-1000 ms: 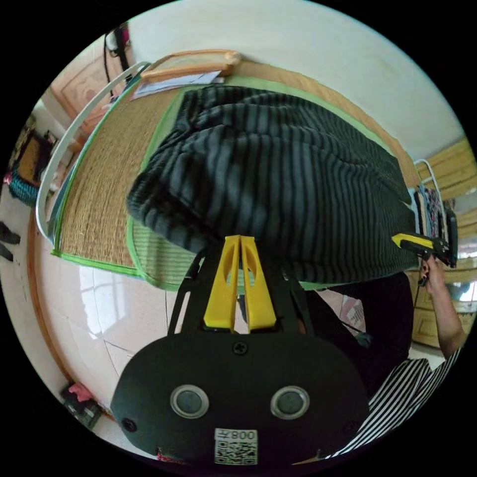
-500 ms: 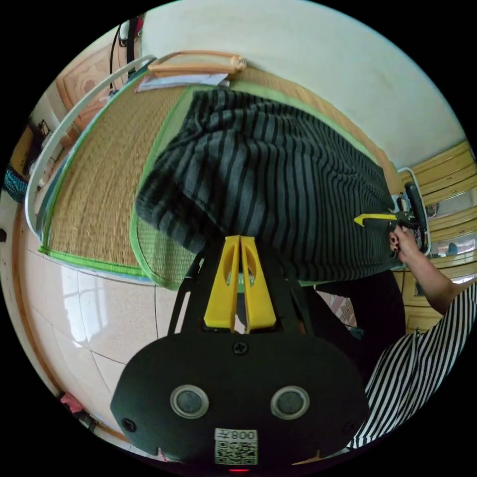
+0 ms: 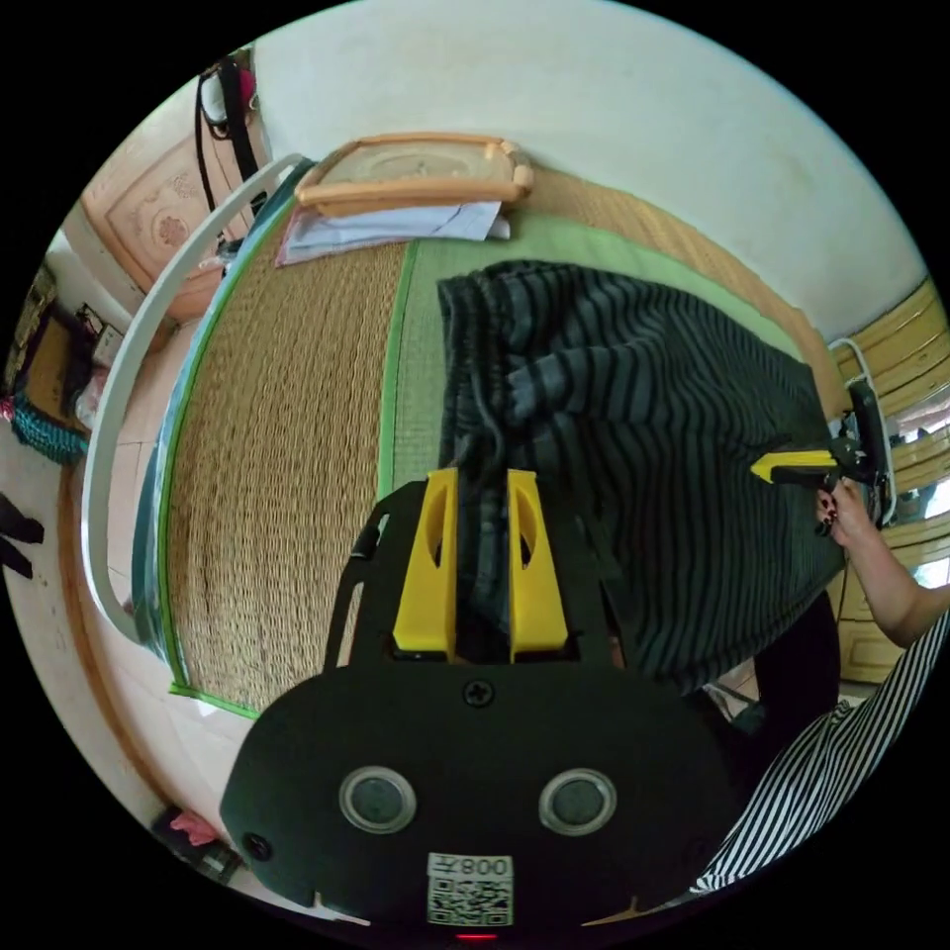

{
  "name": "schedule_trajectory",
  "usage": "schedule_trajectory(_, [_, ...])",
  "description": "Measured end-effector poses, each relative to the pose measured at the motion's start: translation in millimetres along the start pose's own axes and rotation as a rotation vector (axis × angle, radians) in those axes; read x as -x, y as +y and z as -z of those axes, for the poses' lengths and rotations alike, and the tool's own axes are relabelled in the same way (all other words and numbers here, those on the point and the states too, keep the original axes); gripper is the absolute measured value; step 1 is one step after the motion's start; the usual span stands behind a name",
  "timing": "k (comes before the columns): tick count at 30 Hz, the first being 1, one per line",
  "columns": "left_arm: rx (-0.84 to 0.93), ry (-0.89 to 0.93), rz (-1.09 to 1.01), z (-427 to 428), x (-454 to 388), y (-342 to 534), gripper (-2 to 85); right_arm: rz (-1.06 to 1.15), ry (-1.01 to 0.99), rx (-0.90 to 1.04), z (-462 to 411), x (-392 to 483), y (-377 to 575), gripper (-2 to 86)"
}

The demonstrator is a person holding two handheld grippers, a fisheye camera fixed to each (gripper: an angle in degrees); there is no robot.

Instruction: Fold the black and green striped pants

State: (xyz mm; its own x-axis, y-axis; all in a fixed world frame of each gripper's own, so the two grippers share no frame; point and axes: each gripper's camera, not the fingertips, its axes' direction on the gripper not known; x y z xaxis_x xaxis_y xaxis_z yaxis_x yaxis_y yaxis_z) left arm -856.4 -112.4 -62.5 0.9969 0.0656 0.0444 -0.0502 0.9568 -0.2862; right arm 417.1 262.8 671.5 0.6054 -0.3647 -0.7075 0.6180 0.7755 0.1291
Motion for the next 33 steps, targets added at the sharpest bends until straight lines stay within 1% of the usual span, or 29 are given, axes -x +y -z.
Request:
schedule_trajectory(2, [-0.016, 0.024, -0.002, 9, 11, 1, 8.3, -0.004, -0.003, 0.027, -7, 2, -4, 0.1])
schedule_trajectory(4, [-0.015, 0.033, 0.026, 16, 21, -1, 8.3, -0.027, -0.041, -0.002, -4, 2, -9, 0.1])
schedule_trajectory(6, [-0.024, -0.025, 0.044, 24, 29, -1, 7.5, -0.038, -0.072, -0.009, -2, 2, -14, 0.1])
schedule_trajectory(9, [0.038, -0.041, 0.049, 27, 42, -6, 5.4, -0.028, -0.075, -0.006, 0, 8, -24, 0.2])
schedule_trajectory(10, [0.056, -0.007, 0.044, 26, 47, -8, 4.6, -0.026, -0.069, -0.005, 1, 11, -27, 0.1])
schedule_trajectory(13, [0.037, 0.042, 0.071, 36, 58, -12, 2.6, -0.035, -0.071, -0.006, 3, 18, -36, 0.1])
schedule_trajectory(15, [-0.015, -0.014, 0.106, 50, 61, -14, 1.7, -0.041, -0.069, -0.009, 4, 22, -40, 0.2])
schedule_trajectory(19, [-0.193, 0.031, 0.166, 101, 70, -22, 0.8, -0.045, -0.058, -0.006, 7, 34, -50, 0.2])
schedule_trajectory(21, [-0.278, 0.045, 0.159, 129, 71, -28, 0.7, -0.045, -0.060, -0.002, 8, 38, -55, 0.2])
schedule_trajectory(24, [-0.396, 0.108, 0.108, 174, 66, -43, 0.6, -0.042, -0.059, 0.006, 11, 45, -62, 0.2])
schedule_trajectory(28, [-0.461, 0.144, -0.113, 221, 21, -71, 0.8, -0.033, -0.032, 0.012, 13, 59, -69, 0.3])
schedule_trajectory(30, [-0.431, 0.171, -0.193, 223, -6, -82, 0.9, -0.037, -0.030, 0.011, 15, 64, -72, 0.3])
schedule_trajectory(31, [-0.352, 0.226, -0.243, 212, -24, -88, 1.1, -0.039, -0.040, 0.002, 18, 68, -73, 0.4])
schedule_trajectory(32, [-0.245, 0.245, -0.300, 194, -42, -90, 1.4, -0.032, -0.051, -0.009, 20, 71, -74, 0.5])
schedule_trajectory(33, [-0.199, 0.230, -0.316, 184, -50, -89, 1.5, -0.019, -0.068, -0.036, 26, 77, -77, 0.6])
